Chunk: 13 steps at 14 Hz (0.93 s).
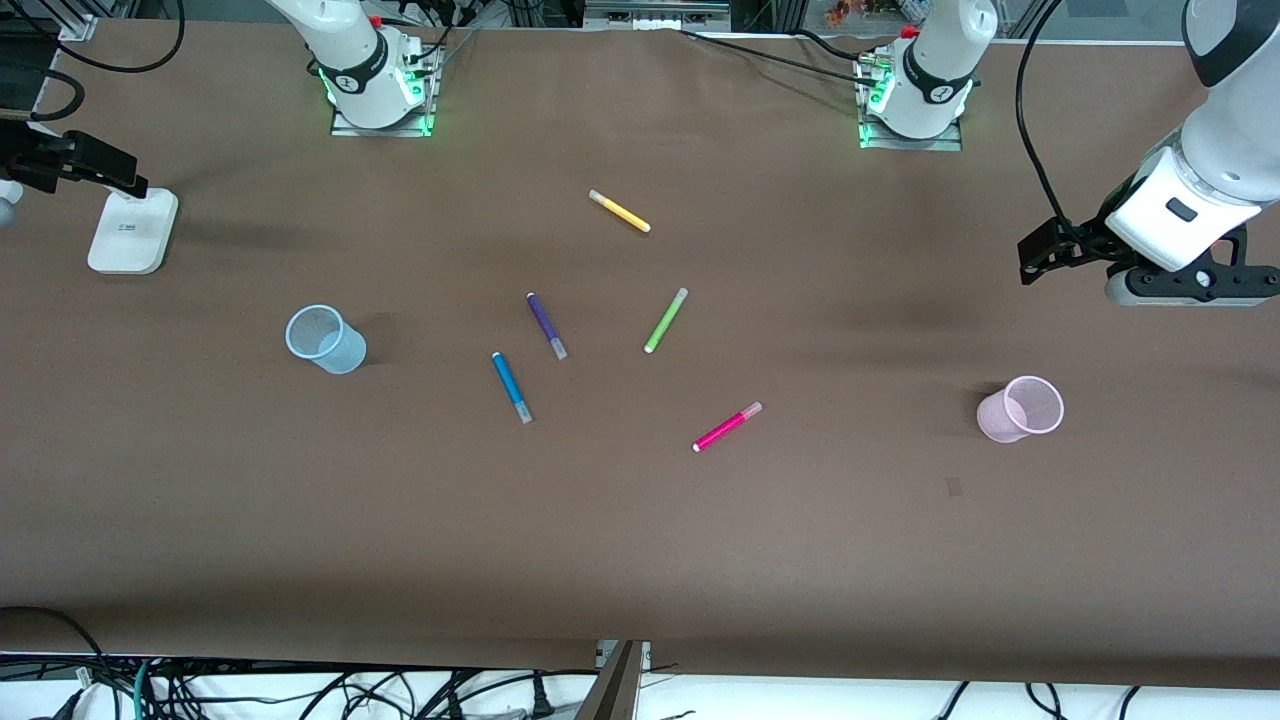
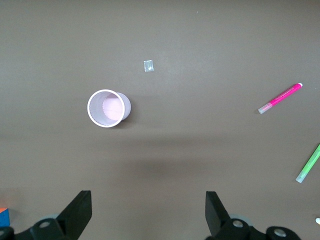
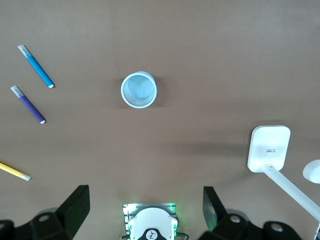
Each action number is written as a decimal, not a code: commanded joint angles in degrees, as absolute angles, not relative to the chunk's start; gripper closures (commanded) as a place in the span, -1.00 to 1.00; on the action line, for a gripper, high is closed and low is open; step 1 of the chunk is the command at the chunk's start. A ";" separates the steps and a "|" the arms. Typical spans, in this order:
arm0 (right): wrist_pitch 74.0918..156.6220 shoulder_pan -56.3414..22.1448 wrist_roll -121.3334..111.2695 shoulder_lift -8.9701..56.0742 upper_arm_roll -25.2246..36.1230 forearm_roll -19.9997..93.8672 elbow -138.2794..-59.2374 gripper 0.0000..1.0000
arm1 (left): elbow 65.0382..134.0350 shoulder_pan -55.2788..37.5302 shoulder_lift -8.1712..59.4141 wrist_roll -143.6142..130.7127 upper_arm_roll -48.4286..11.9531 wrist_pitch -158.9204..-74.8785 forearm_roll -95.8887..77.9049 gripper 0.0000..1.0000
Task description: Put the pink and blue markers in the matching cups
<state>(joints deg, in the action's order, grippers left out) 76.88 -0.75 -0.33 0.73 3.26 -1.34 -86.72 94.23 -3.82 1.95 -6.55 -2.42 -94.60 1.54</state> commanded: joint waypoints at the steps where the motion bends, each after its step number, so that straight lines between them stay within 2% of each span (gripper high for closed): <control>1: 77.42 -0.70 -0.44 2.98 2.46 -0.35 -84.90 -1.00 | 92.81 -3.43 2.29 -6.42 -2.72 -93.43 0.26 -1.00; 4: 81.80 -3.33 -0.44 5.35 2.20 -0.26 -84.99 -1.00 | 92.90 -3.86 4.29 -6.59 -3.25 -93.34 -2.19 -1.00; 6: 84.02 -6.92 -0.35 10.51 2.20 -0.26 -85.08 -1.00 | 92.81 -5.26 7.10 -6.33 -3.69 -92.55 -4.30 -1.00; 11: 93.41 -14.05 -0.44 23.00 2.02 -0.09 -85.17 -1.00 | 84.40 -11.59 21.85 -4.24 -4.04 -94.56 -4.13 -1.00; 13: 99.11 -16.42 -0.44 27.66 1.93 1.13 -85.34 -1.00 | 82.80 -13.79 27.31 2.34 -3.96 -100.69 -4.04 -1.00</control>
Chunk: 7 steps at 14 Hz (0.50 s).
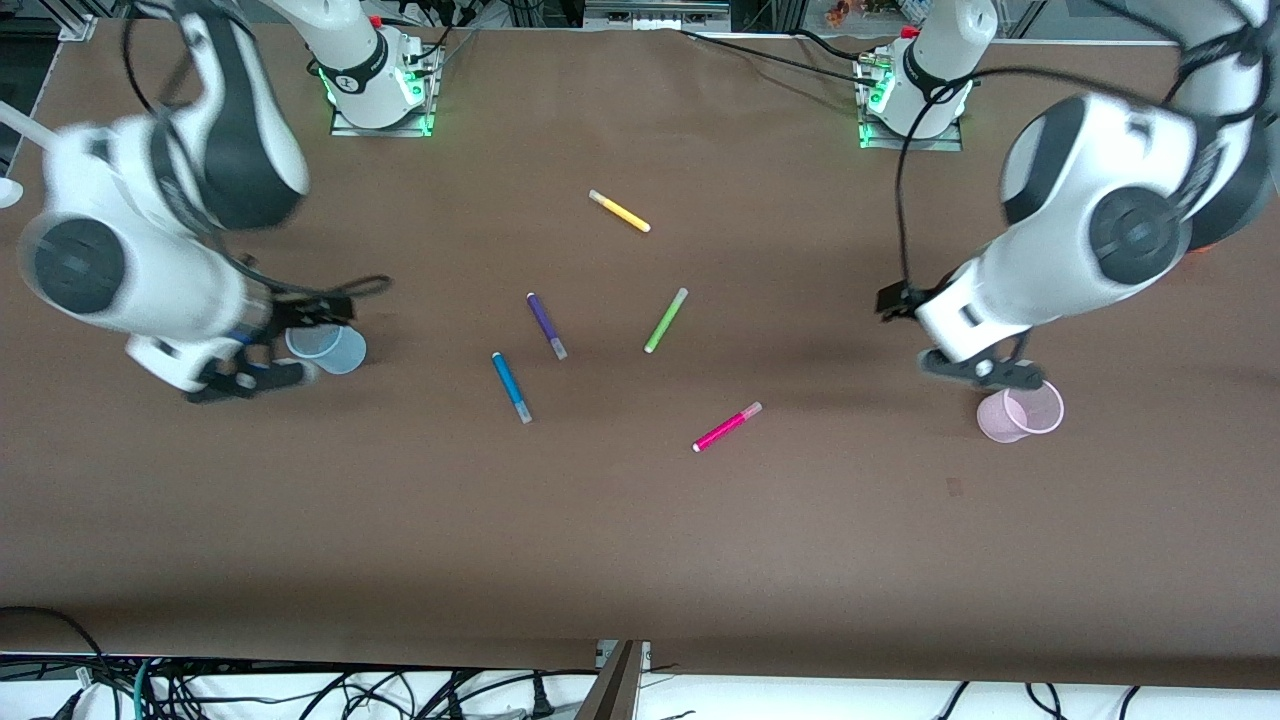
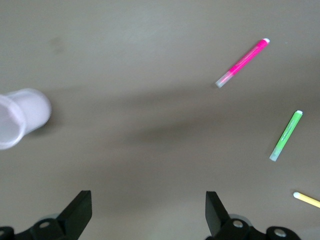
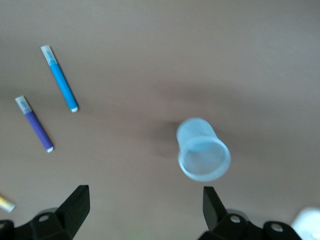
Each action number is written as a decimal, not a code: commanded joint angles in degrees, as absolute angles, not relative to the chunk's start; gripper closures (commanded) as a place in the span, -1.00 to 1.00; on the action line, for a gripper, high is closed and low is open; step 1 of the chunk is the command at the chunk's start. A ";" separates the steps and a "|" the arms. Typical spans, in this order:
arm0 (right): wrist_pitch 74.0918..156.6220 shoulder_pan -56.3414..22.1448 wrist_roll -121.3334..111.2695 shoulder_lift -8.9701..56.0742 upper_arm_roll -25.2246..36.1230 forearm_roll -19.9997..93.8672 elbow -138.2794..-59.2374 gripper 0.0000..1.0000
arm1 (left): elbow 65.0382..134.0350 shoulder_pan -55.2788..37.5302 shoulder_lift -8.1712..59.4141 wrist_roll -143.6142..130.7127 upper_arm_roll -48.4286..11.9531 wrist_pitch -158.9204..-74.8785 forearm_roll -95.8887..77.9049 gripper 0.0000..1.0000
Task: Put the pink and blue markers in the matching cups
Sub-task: 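Grasp the pink marker with the left gripper while the right gripper grasps the blue marker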
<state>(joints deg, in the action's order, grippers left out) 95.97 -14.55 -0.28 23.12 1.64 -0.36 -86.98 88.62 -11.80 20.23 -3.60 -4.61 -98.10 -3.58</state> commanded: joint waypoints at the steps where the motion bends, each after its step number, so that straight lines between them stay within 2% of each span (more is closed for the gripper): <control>1: 101.66 -17.39 -0.44 29.86 1.93 2.01 -85.43 -1.00 | 82.79 -14.67 29.60 6.11 -4.04 -105.16 -4.04 -1.00; 4: 110.10 -21.70 0.43 35.58 1.93 4.48 -85.43 -1.00 | 82.79 -17.13 36.37 18.07 -4.04 -116.33 -4.04 -1.00; 7: 116.87 -24.95 0.44 39.89 1.93 6.50 -85.43 -1.00 | 83.58 -19.94 41.38 24.16 -4.04 -123.03 -3.87 -1.00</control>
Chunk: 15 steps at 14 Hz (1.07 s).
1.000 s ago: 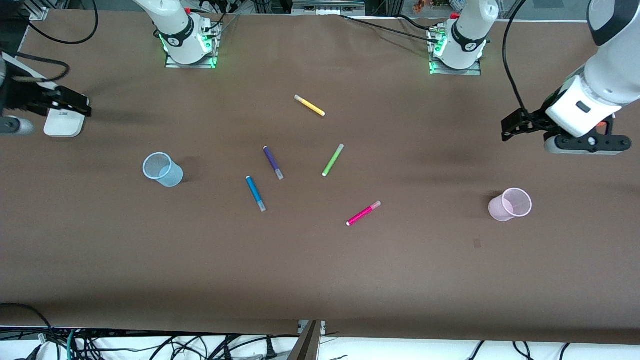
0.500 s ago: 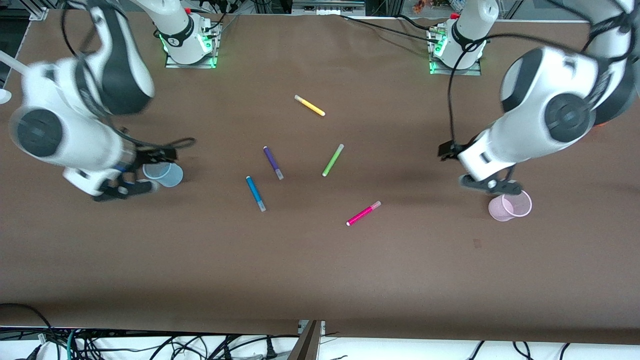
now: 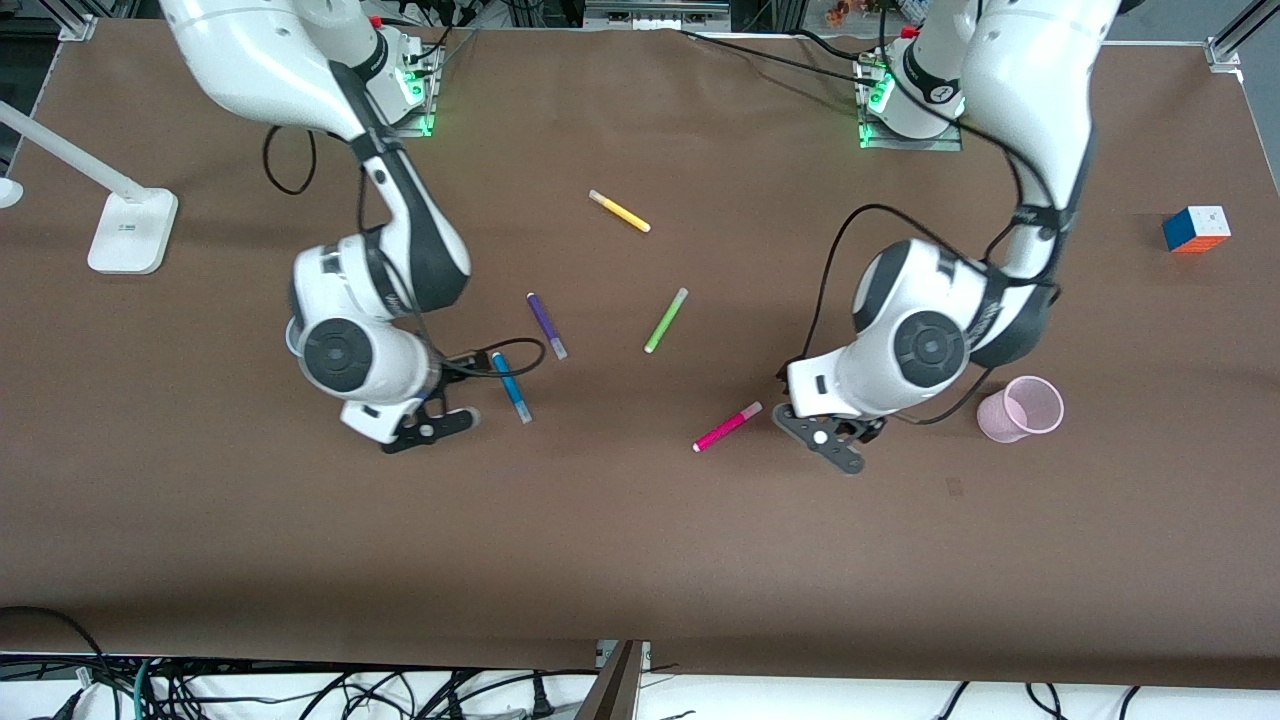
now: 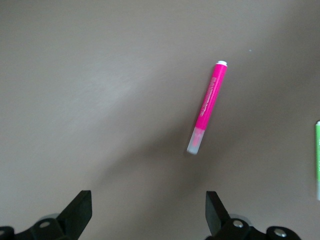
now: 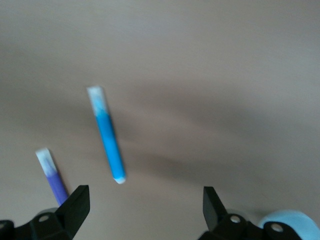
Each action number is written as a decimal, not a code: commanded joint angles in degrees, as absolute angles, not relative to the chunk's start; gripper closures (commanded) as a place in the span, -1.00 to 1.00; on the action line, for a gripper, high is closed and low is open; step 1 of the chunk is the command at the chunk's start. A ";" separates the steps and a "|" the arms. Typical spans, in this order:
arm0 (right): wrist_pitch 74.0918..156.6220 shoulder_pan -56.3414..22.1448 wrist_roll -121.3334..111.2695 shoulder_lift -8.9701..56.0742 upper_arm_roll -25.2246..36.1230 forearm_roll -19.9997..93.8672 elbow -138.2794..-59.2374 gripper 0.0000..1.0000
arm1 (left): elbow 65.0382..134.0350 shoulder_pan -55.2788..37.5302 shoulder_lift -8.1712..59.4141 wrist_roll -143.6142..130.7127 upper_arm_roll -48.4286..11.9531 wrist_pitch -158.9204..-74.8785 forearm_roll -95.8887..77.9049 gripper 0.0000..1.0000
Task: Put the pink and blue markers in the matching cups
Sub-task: 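Grasp the pink marker with the left gripper while the right gripper grasps the blue marker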
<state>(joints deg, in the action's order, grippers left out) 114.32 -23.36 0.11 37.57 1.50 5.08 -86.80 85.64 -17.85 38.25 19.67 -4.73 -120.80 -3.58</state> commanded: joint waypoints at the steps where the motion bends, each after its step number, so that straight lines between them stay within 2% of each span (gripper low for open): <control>1: 119.33 -25.74 0.44 41.12 1.93 6.50 -85.43 -1.00 | 83.84 -21.78 42.53 24.69 -3.96 -125.48 -3.61 -1.00; 5: 124.53 -26.72 0.44 43.42 1.93 6.50 -85.60 -1.00 | 86.92 -23.47 45.96 24.79 -3.96 -134.90 -3.43 -1.00; 10: 130.34 -27.86 -0.62 45.70 1.93 6.33 -85.69 -0.99 | 89.64 -24.43 45.35 24.70 -3.96 -134.91 -3.43 -1.00; 11: 130.69 -27.95 -0.62 45.88 1.93 6.33 -85.78 -0.88 | 89.74 -24.35 45.53 24.96 -3.96 -134.74 -3.34 -1.00; 12: 130.69 -28.12 -0.62 46.14 1.93 6.33 -85.78 -0.57 | 90.00 -23.91 45.70 25.31 -3.96 -134.74 -3.34 -0.98; 13: 130.69 -28.21 -0.53 46.32 1.93 6.33 -85.78 -0.26 | 90.09 -23.99 45.88 26.18 -3.96 -134.82 -3.43 -0.73; 14: 130.78 -28.21 -0.53 46.58 1.93 6.42 -85.78 -0.22 | 90.09 -23.91 45.79 26.97 -3.96 -134.74 -3.43 -0.29; 15: 131.30 -28.21 -0.53 46.76 1.93 6.33 -85.78 -0.12 | 90.09 -23.82 45.79 27.68 -3.96 -134.74 -3.43 0.06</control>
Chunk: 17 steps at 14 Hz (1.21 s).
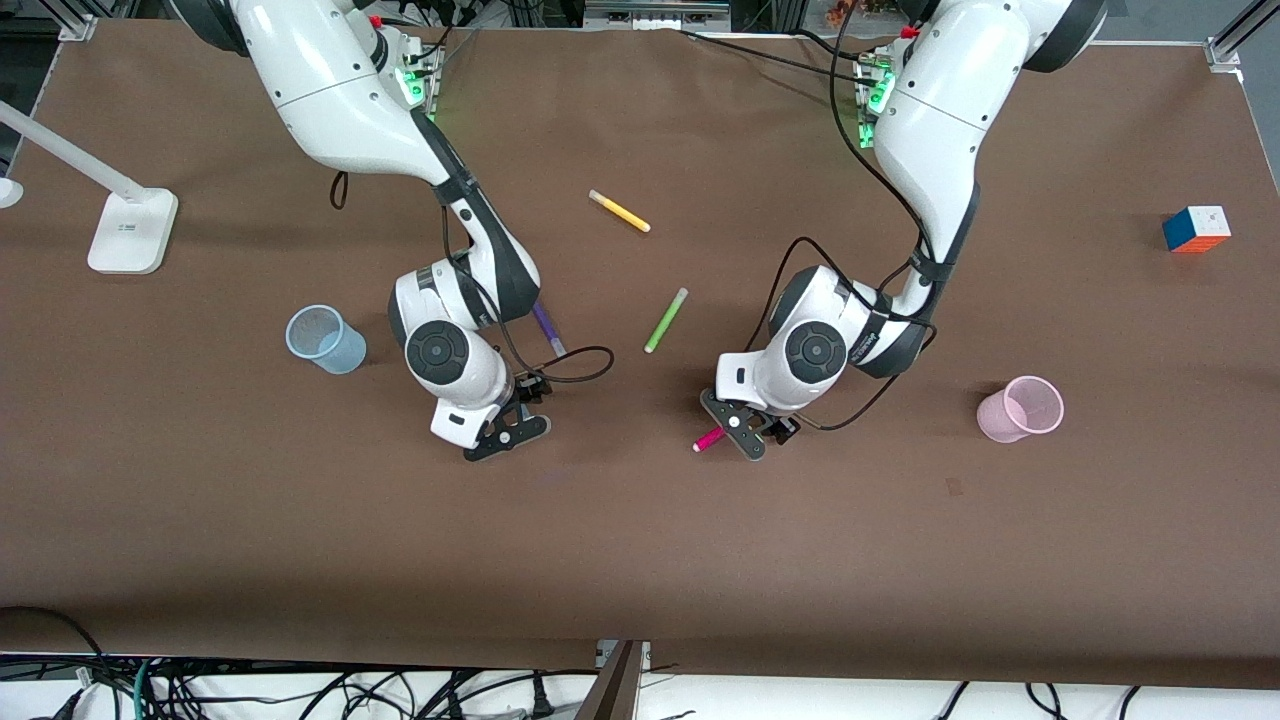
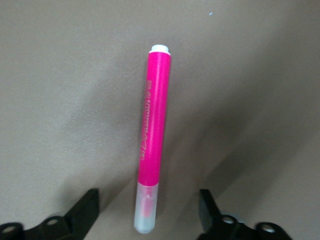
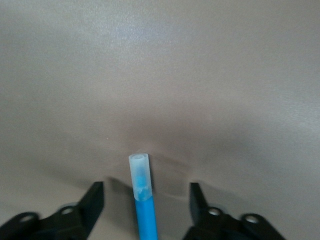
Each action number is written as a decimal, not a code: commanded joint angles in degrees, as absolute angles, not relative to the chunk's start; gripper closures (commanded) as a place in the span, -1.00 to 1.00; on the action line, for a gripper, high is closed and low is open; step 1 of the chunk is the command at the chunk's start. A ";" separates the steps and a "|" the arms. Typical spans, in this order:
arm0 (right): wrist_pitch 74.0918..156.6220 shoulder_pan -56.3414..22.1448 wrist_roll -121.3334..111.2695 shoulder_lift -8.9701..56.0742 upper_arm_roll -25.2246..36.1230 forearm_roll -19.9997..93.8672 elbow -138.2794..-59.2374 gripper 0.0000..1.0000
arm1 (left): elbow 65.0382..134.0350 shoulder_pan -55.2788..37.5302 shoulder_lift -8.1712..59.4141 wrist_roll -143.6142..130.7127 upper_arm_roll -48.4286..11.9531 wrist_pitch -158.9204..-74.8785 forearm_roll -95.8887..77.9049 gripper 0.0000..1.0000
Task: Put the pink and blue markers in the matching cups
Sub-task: 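Grasp the pink marker with the left gripper while the right gripper grasps the blue marker, then carry the pink marker to the pink cup while the right gripper carries blue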
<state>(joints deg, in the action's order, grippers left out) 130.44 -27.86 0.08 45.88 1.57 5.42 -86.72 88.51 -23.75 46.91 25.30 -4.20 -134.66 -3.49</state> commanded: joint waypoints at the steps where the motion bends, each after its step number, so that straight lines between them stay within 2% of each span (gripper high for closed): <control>1: 132.09 -28.21 -0.53 47.11 1.93 6.33 -85.78 -0.11 | 90.09 -23.73 45.79 28.12 -3.96 -134.74 -3.43 0.30; 2: 132.53 -28.30 -0.61 47.28 1.85 6.24 -85.87 0.09 | 90.09 -23.64 45.79 28.47 -3.87 -134.56 -3.43 0.59; 3: 132.54 -28.56 -0.62 47.29 1.93 6.24 -85.78 0.58 | 90.09 -23.29 45.70 28.65 -3.87 -134.47 -3.43 0.70; 4: 132.45 -28.65 -0.70 46.94 1.93 6.15 -85.78 0.83 | 90.09 -23.12 45.44 28.65 -3.87 -133.60 -3.43 0.80; 5: 132.45 -28.83 -0.70 46.85 1.85 6.15 -85.78 0.86 | 89.91 -22.77 45.09 28.91 -3.69 -132.29 -3.43 0.90; 7: 132.45 -28.74 -1.84 46.32 1.93 6.15 -85.69 0.99 | 89.39 -21.45 42.73 30.05 -3.43 -127.91 -3.43 0.97; 10: 130.79 -27.69 -15.85 43.08 2.55 6.50 -85.87 1.00 | 88.16 -18.38 37.90 31.11 -3.16 -116.93 -3.43 1.00; 14: 117.28 -21.72 -33.61 35.18 2.55 9.12 -85.87 0.99 | 79.04 -16.08 35.95 31.20 -2.99 -98.66 3.66 1.00; 17: 105.77 -15.49 -51.27 30.34 2.64 14.05 -85.96 0.99 | 74.36 -16.17 35.95 31.20 -2.99 -88.36 12.09 1.00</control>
